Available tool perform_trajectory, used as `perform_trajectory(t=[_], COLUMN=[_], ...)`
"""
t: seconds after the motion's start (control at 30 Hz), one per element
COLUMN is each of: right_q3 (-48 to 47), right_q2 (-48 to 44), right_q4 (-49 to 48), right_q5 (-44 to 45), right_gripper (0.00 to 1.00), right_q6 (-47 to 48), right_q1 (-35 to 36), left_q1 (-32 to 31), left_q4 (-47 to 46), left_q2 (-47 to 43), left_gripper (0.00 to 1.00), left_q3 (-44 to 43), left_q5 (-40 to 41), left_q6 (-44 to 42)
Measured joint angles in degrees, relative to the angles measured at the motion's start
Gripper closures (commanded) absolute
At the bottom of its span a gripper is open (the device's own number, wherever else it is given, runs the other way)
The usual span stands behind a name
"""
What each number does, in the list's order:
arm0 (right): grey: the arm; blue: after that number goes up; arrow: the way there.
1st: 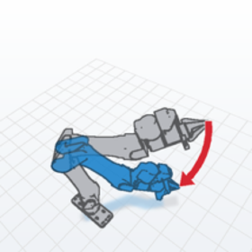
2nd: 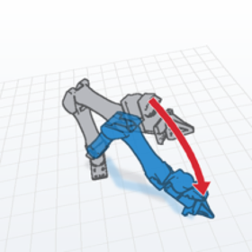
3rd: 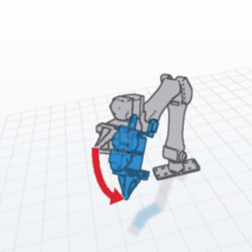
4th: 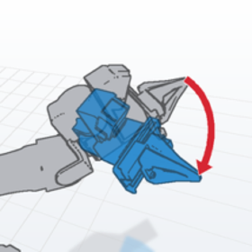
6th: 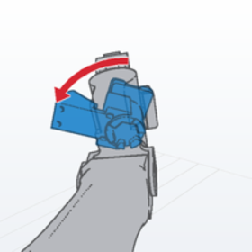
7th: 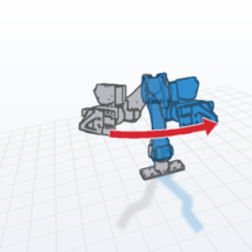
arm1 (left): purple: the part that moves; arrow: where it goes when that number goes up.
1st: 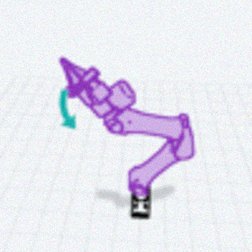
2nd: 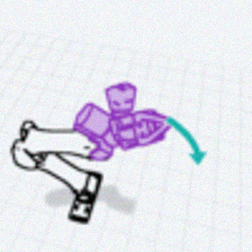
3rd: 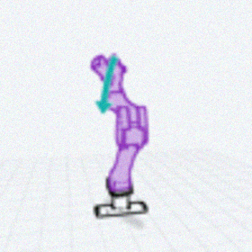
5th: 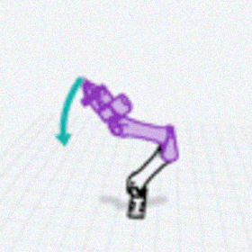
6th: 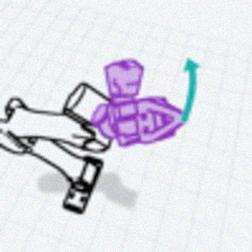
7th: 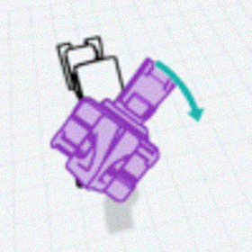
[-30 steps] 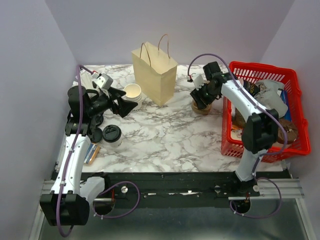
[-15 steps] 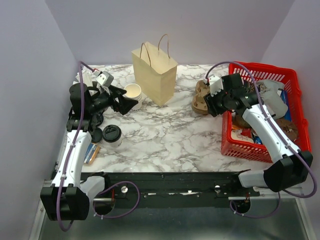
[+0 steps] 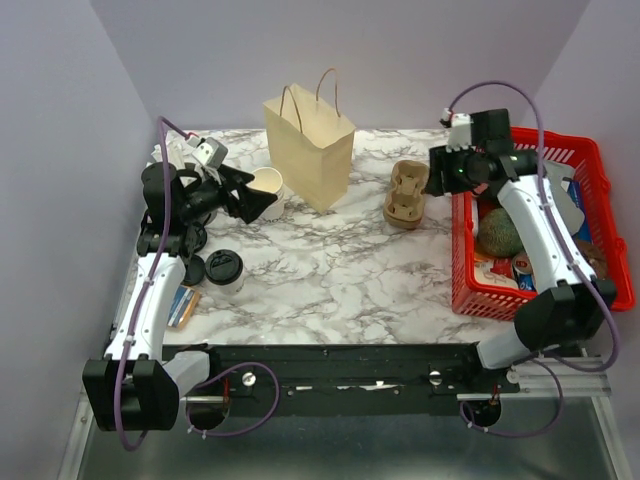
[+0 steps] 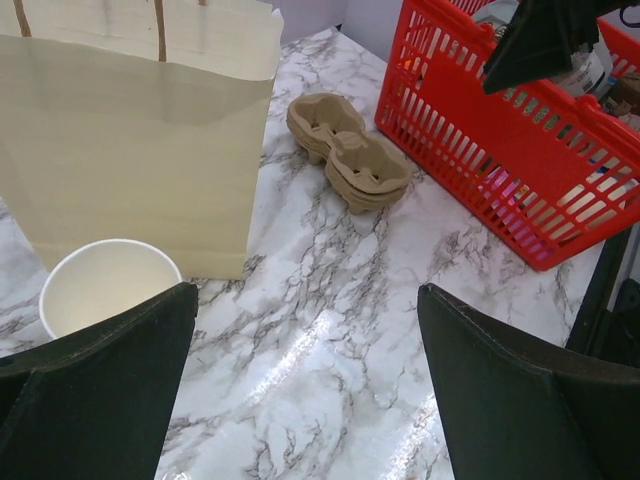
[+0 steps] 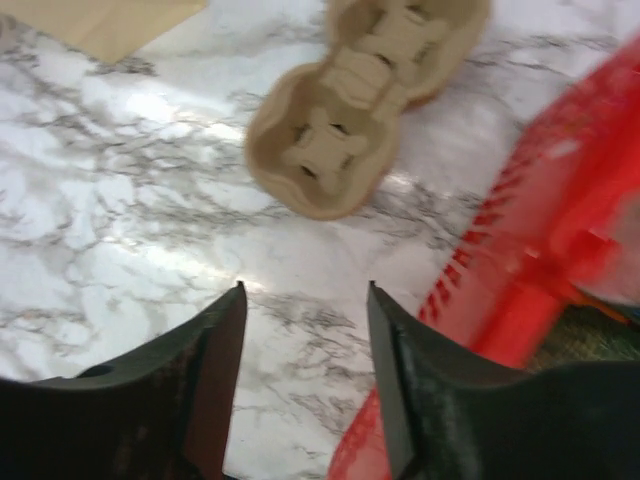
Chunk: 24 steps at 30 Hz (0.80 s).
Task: Pack the takeout coffee
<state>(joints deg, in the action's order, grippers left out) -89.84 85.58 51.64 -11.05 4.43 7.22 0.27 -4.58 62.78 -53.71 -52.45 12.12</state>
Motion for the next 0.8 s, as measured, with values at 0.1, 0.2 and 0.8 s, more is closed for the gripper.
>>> perform_trajectory(t=[0.1, 0.2, 0.8], right_q3=[-6.01, -11.80, -21.88], right_q2=[5.62, 11.19, 32.33], right_q4=[0.68, 0.50, -0.15], right_q5=[-0.44, -0.92, 4.31], right_gripper=[0.32, 0.25, 0.25], right_q6=[-0.72, -2.84, -9.03], right_q1=[6.43, 10.36, 15.41], left_q1=[-0.50, -3.61, -15.04], left_q4=[0.42, 3.56, 17.84], left_q2=[-0.24, -0.52, -2.75], left_gripper=[0.01, 0.01, 0.01], left_q3=[0.00, -0.94, -3.74], left_q5=[0.35, 0.74, 5.90], left_q6=[-0.48, -3.45, -15.02])
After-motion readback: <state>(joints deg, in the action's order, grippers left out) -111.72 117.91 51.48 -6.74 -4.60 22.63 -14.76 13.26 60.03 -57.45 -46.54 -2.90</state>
